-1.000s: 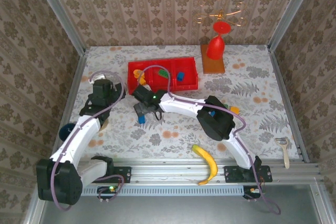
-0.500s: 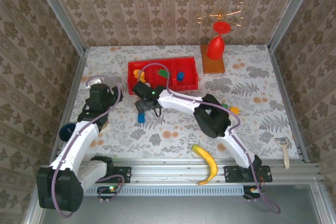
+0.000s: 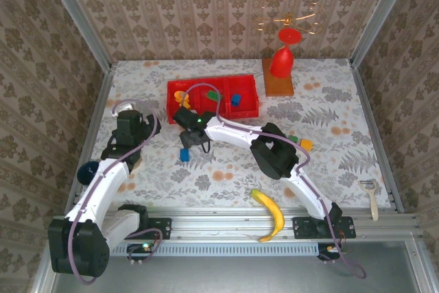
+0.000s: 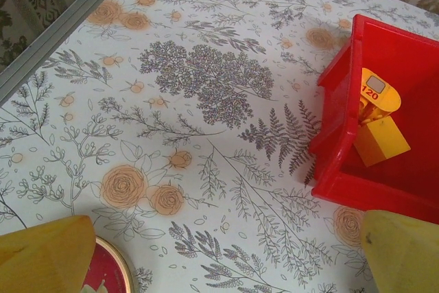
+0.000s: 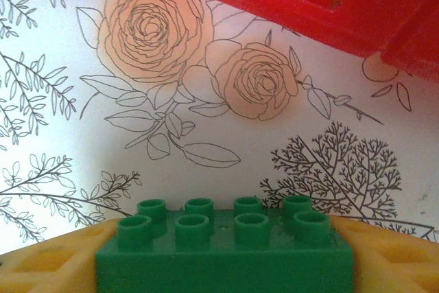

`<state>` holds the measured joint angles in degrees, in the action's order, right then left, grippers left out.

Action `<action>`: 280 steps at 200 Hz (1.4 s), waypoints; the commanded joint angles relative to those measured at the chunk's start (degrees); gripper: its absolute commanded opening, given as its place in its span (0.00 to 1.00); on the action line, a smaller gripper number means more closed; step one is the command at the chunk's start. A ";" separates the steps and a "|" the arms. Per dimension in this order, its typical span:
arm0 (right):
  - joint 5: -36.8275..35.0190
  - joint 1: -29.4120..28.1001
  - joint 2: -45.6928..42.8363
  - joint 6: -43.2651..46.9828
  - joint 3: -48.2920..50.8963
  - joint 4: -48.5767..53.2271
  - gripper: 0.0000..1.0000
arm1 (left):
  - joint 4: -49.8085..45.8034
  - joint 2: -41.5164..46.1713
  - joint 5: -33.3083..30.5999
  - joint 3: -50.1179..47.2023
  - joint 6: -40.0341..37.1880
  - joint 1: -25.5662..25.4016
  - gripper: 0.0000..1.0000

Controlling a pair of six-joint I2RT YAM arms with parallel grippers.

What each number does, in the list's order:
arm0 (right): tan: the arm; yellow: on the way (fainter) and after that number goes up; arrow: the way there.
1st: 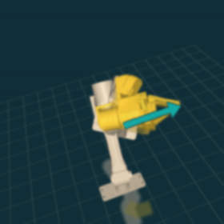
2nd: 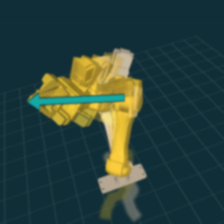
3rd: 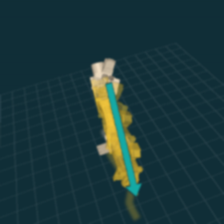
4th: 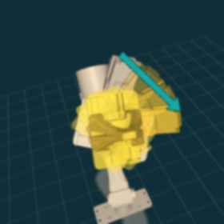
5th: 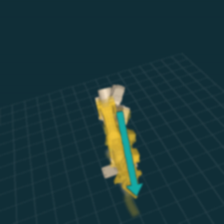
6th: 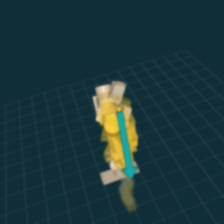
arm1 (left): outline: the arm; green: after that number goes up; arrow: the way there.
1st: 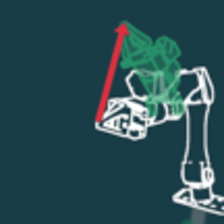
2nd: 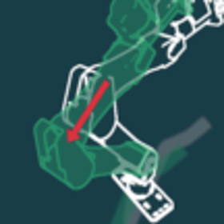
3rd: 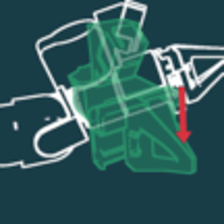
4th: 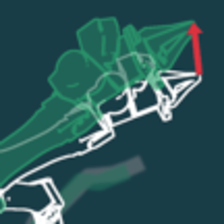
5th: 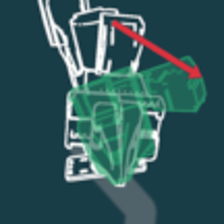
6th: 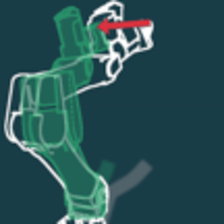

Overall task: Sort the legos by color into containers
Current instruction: Pick up the lego from the center of the table, then place the lego in the container.

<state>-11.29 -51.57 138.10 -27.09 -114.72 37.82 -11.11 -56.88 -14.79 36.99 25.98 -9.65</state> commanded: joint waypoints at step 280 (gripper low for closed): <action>-11.10 11.61 -6.58 10.21 -5.00 -1.52 0.57 | 0.40 -0.21 4.82 -0.34 0.88 1.02 1.00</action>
<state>-21.06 -40.36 129.47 -18.46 -117.25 36.23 -11.07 -56.93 -10.70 36.82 26.00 -9.21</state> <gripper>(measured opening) 0.643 0.999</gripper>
